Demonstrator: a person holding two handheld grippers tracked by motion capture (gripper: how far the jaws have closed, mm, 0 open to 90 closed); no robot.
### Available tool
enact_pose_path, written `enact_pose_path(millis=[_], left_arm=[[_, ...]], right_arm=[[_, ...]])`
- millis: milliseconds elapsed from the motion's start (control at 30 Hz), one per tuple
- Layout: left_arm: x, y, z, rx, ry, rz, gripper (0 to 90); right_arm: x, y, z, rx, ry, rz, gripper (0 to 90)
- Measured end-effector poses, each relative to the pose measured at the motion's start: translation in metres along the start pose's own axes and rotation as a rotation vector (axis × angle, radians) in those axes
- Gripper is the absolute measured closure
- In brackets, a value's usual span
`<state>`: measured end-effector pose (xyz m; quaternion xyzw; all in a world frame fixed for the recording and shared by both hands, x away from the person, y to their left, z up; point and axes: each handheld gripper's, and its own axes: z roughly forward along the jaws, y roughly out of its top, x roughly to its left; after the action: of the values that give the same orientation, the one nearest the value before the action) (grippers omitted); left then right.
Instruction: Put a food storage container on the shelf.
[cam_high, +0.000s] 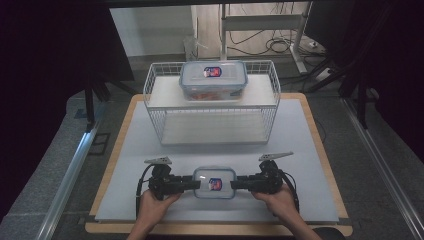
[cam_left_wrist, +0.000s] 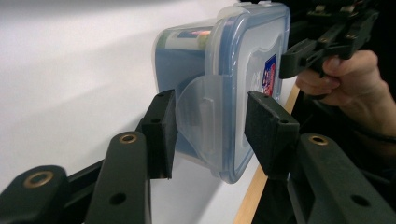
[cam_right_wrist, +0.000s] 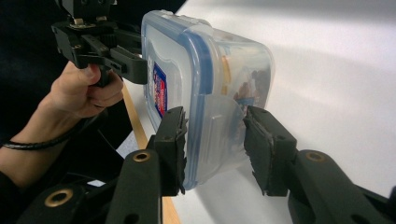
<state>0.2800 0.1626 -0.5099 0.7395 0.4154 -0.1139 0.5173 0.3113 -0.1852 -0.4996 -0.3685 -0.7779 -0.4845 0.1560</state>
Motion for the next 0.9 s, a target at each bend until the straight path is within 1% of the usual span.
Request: enact_pose_path(millis=[100, 133, 167, 200, 300, 400, 600, 800, 900], left_arm=[[-0.001, 0.005, -0.004, -0.02, -0.022, 0.005, 56.0], [-0.001, 0.006, -0.006, -0.034, -0.038, 0.001, 57.2], [-0.001, 0.008, -0.007, -0.037, -0.041, 0.0, 58.0], [-0.001, 0.009, -0.007, -0.036, -0.036, 0.01, 58.0], [-0.001, 0.011, -0.008, -0.031, -0.036, 0.009, 57.8], [-0.002, 0.016, -0.008, -0.037, -0.033, 0.019, 57.8], [-0.008, 0.037, -0.013, -0.051, -0.031, 0.061, 57.7], [-0.016, 0.058, -0.018, -0.078, -0.029, 0.083, 57.7], [-0.02, 0.067, -0.022, -0.084, -0.022, 0.096, 57.7]], right_arm=[[0.0, 0.005, -0.004, -0.017, 0.014, -0.01, 59.0], [0.001, 0.006, -0.005, -0.02, 0.018, -0.009, 58.7], [0.0, 0.008, -0.006, -0.022, 0.026, -0.005, 58.7], [0.0, 0.009, -0.007, -0.028, 0.032, -0.005, 58.7], [0.001, 0.011, -0.007, -0.03, 0.024, -0.022, 58.7], [0.002, 0.014, -0.008, -0.032, 0.017, -0.026, 58.7], [0.008, 0.029, -0.017, -0.07, 0.008, -0.042, 58.7], [0.015, 0.049, -0.029, -0.096, -0.005, -0.075, 58.7], [0.019, 0.058, -0.033, -0.107, -0.008, -0.082, 58.6]])
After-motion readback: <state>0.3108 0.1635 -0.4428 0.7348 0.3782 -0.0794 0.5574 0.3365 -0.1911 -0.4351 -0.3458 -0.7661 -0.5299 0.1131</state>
